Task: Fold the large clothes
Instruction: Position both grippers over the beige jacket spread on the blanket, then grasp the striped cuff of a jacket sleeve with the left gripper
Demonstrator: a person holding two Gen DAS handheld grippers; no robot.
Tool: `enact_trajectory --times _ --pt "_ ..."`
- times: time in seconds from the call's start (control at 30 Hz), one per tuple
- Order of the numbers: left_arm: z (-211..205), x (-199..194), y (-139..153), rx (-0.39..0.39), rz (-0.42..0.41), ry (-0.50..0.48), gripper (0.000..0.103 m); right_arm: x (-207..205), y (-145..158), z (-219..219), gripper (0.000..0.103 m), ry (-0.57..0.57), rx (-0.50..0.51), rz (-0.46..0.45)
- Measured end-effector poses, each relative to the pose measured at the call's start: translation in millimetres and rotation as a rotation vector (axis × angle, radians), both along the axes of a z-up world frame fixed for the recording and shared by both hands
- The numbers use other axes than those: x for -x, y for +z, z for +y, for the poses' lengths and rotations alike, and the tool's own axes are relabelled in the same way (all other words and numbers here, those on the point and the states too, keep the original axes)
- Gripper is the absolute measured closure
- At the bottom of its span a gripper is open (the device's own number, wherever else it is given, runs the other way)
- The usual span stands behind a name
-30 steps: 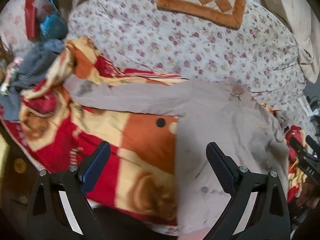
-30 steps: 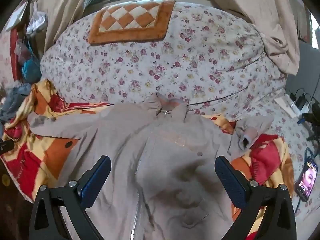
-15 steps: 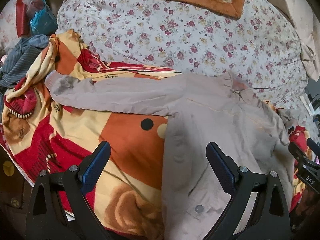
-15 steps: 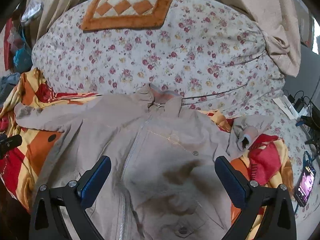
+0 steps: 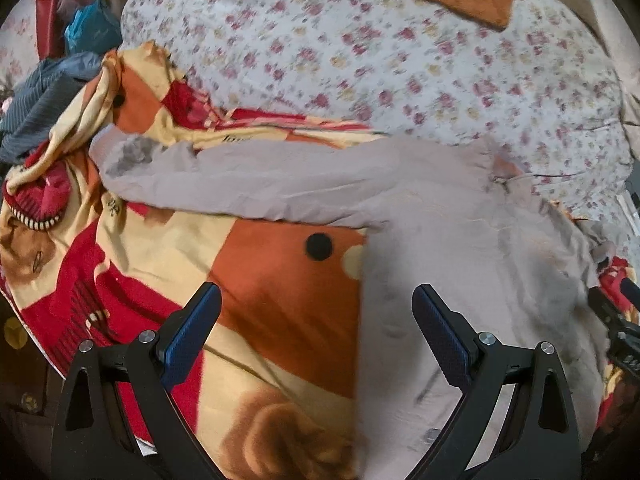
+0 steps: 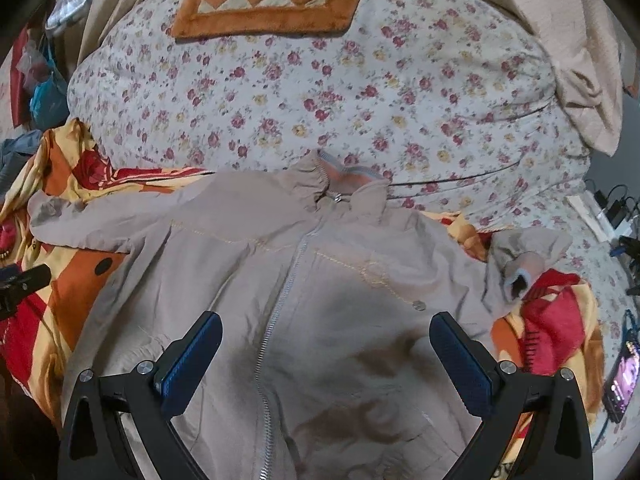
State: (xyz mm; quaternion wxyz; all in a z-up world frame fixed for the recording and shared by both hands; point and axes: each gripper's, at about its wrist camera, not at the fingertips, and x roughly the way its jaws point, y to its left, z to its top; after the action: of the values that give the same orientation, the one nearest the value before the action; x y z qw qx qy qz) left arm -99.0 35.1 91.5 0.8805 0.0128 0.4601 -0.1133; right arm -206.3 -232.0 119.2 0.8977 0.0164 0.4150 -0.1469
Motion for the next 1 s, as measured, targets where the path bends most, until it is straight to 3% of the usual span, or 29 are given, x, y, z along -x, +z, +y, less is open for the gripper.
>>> enact_trajectory --times 0.13,0.63,0.77,0.9,1.0 --pt "24 -24 -18 -0.011 0.049 0.059 0.007 -10 -6 4 0.0 0.027 -0.039 0.002" --pt "176 -156 -28 -0.005 0.022 0.472 0.007 -37 -38 26 0.0 0.123 -0.044 0.076" --pt "198 -175 -30 0.002 -0.003 0.526 0.007 -37 -41 25 0.001 0.136 -0.055 0.073" --pt "205 -200 -38 -0.026 0.001 0.53 0.008 -36 -45 21 0.009 0.15 -0.114 0.075" --pt "211 -216 -51 -0.062 0.023 0.557 0.018 -37 -49 19 0.015 0.157 -0.143 0.079"
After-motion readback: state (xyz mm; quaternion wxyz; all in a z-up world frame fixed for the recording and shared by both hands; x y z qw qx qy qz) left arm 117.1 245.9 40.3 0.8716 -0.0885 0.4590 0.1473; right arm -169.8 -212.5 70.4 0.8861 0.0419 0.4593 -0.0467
